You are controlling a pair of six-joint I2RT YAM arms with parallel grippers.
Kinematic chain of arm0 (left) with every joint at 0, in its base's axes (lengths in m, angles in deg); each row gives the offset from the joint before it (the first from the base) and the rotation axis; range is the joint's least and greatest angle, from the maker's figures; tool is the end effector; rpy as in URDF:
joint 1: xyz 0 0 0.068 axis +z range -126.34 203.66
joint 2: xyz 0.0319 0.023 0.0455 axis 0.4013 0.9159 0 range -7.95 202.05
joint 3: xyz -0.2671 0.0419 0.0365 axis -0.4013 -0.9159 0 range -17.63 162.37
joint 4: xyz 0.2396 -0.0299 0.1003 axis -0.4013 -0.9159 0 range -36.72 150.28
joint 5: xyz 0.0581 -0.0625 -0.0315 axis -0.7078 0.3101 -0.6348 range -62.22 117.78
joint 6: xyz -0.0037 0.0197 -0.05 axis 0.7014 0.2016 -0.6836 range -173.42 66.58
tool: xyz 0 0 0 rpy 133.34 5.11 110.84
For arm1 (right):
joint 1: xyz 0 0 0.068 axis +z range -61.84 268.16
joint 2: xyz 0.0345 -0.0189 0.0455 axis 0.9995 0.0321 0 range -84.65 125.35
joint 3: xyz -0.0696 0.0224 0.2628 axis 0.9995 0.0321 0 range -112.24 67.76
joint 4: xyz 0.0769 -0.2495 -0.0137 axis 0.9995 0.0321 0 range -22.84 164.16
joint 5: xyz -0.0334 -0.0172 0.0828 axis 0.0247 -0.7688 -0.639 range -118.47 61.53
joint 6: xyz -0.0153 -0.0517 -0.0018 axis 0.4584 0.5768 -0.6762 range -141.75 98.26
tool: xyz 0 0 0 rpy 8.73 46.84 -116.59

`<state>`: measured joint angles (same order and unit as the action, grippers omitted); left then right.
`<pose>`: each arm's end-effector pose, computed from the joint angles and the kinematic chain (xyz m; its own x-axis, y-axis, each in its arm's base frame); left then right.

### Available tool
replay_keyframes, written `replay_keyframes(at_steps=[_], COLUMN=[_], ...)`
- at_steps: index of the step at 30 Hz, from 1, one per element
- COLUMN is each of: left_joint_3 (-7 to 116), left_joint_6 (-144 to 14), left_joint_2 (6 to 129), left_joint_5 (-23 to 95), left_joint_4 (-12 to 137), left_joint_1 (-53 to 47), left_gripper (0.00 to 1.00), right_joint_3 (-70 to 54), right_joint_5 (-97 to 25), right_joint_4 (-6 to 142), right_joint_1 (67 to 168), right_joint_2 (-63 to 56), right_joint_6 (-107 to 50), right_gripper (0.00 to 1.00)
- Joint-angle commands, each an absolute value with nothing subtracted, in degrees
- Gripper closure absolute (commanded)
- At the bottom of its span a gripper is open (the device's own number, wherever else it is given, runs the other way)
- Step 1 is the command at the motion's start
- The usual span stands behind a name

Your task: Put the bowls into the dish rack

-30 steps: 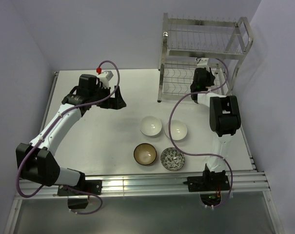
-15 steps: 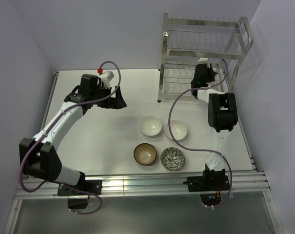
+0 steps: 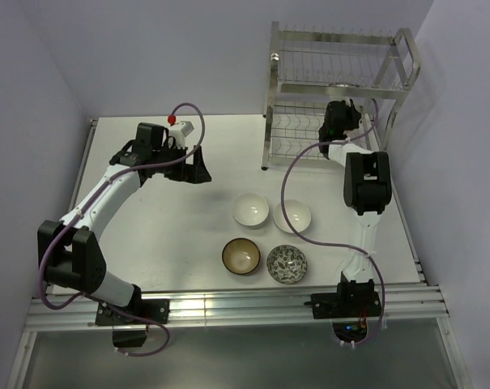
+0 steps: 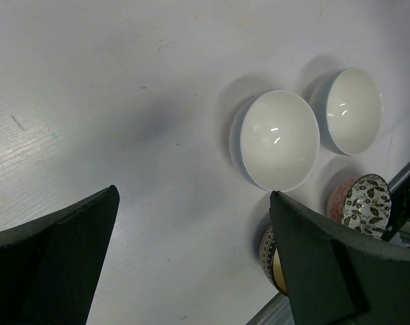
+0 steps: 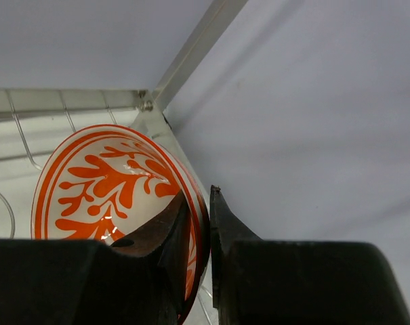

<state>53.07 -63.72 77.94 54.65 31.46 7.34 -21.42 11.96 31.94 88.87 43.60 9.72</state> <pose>0.3115 -0.1081 0.2970 -0.7566 0.0553 -0.6515 0.4343 0.7874 -0.4375 0.5126 -0.0168 0.2063 -0.3900 -0.4022 -0.8284 0.5089 0.6556 -0.5579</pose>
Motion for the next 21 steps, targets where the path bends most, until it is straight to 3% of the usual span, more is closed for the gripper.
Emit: replay_keyframes(at_steps=[1, 21], left_joint_3=[56.02, 54.18], left_joint_6=[-60.18, -60.71], left_joint_2=[77.75, 78.45], left_joint_5=[62.13, 66.98], left_joint_4=[30.31, 31.80], left_joint_1=[9.68, 13.99], left_gripper=[0.00, 0.01], right_joint_3=[-26.63, -33.84], right_joint_5=[12.05, 12.58], right_joint_4=[25.85, 19.53], right_joint_1=[88.60, 85.70], right_joint_2=[44.64, 50.35], right_joint_6=[11.21, 21.67], right_gripper=[1.00, 1.00])
